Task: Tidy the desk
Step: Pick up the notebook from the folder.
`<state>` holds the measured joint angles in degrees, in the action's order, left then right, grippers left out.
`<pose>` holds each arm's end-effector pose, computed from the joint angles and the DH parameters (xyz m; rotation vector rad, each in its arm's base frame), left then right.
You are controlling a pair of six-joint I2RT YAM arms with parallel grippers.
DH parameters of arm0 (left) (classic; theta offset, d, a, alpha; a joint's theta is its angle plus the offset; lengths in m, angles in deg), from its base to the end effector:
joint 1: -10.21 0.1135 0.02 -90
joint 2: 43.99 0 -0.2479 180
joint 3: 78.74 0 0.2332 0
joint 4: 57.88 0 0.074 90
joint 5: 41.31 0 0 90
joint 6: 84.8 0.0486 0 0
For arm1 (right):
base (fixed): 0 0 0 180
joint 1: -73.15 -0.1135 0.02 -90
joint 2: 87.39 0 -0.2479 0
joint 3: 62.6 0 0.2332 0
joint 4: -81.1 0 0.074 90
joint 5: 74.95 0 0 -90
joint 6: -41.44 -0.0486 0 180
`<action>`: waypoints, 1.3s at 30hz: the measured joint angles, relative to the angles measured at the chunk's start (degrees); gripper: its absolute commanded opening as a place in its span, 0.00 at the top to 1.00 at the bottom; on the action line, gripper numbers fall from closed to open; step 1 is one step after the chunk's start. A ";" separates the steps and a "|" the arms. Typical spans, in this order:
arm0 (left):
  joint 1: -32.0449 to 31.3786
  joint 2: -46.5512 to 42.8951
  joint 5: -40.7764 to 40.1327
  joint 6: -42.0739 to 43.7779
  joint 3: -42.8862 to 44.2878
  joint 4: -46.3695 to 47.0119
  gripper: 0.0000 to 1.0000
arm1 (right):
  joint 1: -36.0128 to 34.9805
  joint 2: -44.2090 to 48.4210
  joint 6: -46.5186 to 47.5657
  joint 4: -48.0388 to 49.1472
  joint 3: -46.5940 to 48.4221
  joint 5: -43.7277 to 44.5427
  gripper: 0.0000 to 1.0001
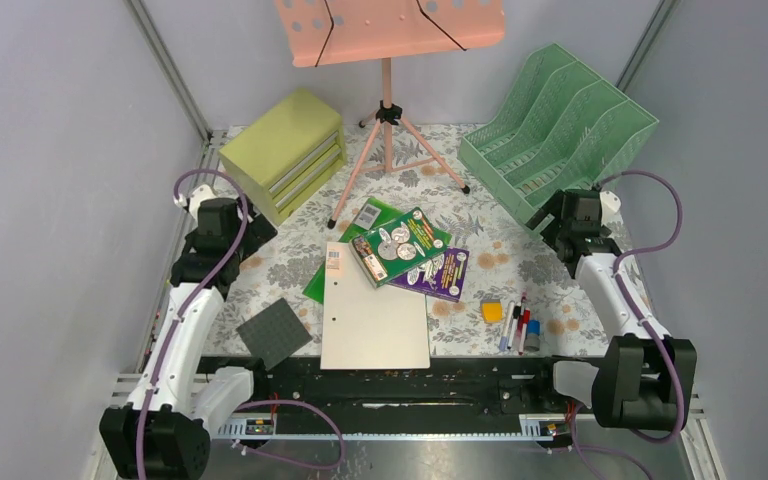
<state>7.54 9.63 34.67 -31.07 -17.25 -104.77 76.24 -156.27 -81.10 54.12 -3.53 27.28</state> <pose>0.1984 0.0025 0.2687 -0.7682 2.0931 -0.0957 0.2568 -0.0242 0.2323 0.7831 2.0522 0.0520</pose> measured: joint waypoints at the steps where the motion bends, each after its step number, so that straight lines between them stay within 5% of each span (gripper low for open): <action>1: 0.00 0.00 -0.42 0.66 1.07 -0.96 0.01 | 0.00 0.07 -0.13 -0.37 0.04 0.72 0.01; 13: 0.00 -2.08 10.95 16.50 6.25 -5.31 0.01 | 0.07 -2.05 0.11 -12.13 12.85 0.04 0.02; 26: -0.96 8.26 26.32 18.47 11.45 -4.98 0.01 | 0.13 -0.66 2.58 -17.55 11.15 -8.44 0.01; 39: -19.71 24.65 30.95 18.73 21.90 -6.29 0.01 | -7.58 -6.21 1.79 -22.77 12.81 -17.97 0.01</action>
<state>-12.18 34.29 65.62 -12.34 4.65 -111.07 68.65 -162.47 -79.30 31.35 9.28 9.31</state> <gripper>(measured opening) 0.989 0.986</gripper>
